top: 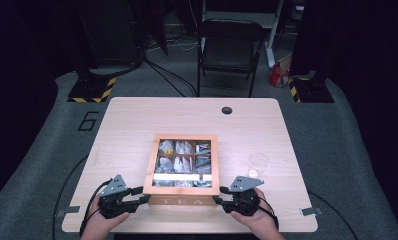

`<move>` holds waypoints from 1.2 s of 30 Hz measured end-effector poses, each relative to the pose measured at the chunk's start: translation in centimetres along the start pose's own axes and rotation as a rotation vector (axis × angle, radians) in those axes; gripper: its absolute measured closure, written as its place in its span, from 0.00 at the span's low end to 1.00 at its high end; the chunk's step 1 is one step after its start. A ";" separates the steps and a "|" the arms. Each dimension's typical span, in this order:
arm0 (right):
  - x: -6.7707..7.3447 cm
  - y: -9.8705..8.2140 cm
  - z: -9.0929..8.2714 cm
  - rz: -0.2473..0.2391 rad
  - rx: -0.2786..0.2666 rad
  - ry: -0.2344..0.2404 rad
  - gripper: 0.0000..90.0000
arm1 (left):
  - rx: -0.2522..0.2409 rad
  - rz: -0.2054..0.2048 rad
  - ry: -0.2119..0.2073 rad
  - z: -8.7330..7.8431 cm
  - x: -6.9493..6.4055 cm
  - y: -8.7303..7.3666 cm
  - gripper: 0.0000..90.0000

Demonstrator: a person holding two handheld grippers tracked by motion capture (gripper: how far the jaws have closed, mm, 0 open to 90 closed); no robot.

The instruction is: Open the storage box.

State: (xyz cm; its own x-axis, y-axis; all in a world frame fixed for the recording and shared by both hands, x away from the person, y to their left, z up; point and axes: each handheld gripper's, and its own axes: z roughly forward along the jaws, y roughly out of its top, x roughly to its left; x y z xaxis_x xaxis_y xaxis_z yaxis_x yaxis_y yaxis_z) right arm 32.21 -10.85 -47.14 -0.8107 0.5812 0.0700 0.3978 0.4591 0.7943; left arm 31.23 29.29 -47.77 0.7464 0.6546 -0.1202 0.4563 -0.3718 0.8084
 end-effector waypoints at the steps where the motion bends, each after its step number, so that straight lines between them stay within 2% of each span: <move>1: 0.0 0.0 0.0 0.000 0.000 0.000 0.63 | 0.004 0.000 -0.003 0.0 0.0 0.0 0.64; 13: 0.1 0.3 -0.1 -0.001 0.001 0.001 0.64 | 0.006 0.027 0.022 -0.1 -0.6 0.5 0.64; 14: 0.1 0.3 -0.1 -0.006 -0.001 0.001 0.64 | 0.007 0.018 0.016 -0.2 -0.7 0.7 0.64; 15: 0.1 0.4 -0.1 0.014 -0.001 0.001 0.64 | 0.008 0.023 0.015 -0.2 -0.7 0.8 0.64; 17: 0.1 0.7 -0.2 0.021 -0.009 0.001 0.64 | 0.011 0.012 0.002 -0.4 -0.5 1.0 0.64; 19: 0.1 0.8 -0.3 0.014 -0.009 0.003 0.63 | -0.009 0.000 0.001 -0.4 -0.5 1.2 0.64; 23: 0.1 1.3 -0.6 0.014 -0.015 -0.001 0.63 | -0.010 -0.005 -0.006 -0.8 -0.5 1.7 0.64; 27: 0.1 1.7 -0.9 0.031 -0.032 -0.007 0.63 | -0.015 0.000 0.003 -1.2 -0.5 2.4 0.63; 35: -0.1 2.7 -1.4 0.023 -0.062 -0.023 0.61 | -0.016 -0.008 0.031 -1.8 -0.6 3.8 0.61; 36: 0.0 2.8 -1.5 0.032 -0.063 -0.030 0.61 | -0.014 0.008 0.035 -1.9 -0.5 3.9 0.61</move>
State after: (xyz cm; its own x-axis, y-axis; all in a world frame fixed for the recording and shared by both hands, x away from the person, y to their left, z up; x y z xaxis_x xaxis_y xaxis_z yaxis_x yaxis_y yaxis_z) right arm 32.68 -10.61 -44.03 -0.7846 0.6150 0.0787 0.3948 0.3977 0.8282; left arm 31.73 28.75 -43.48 0.7326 0.6742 -0.0934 0.4433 -0.3686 0.8171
